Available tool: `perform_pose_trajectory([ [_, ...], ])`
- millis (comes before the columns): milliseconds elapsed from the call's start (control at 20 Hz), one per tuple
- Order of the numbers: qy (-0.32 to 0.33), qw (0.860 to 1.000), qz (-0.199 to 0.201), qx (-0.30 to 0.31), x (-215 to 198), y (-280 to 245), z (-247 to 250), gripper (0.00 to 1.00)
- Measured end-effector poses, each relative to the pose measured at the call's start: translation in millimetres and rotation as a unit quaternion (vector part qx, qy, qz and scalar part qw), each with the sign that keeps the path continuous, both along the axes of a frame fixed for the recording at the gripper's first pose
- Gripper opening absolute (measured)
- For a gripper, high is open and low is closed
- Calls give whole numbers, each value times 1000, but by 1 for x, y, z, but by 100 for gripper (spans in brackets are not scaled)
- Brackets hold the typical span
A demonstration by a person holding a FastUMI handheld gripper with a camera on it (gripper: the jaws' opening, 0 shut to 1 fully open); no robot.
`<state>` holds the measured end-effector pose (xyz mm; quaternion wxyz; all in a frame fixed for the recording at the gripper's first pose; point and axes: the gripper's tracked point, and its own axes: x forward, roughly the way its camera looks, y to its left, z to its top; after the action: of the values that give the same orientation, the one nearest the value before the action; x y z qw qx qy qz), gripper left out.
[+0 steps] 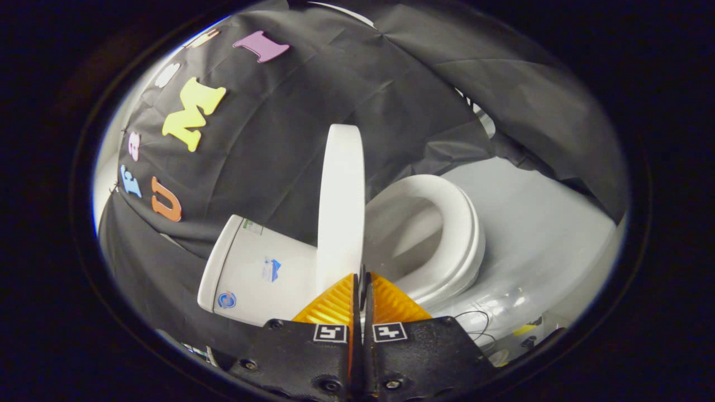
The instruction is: Open the toilet lid.
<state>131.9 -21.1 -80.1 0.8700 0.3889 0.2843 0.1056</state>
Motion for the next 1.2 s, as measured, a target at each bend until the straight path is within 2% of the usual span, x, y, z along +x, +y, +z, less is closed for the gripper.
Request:
perform_pose_trajectory([
  [1200, -36, 996, 6, -82, -11, 55, 63, 4],
])
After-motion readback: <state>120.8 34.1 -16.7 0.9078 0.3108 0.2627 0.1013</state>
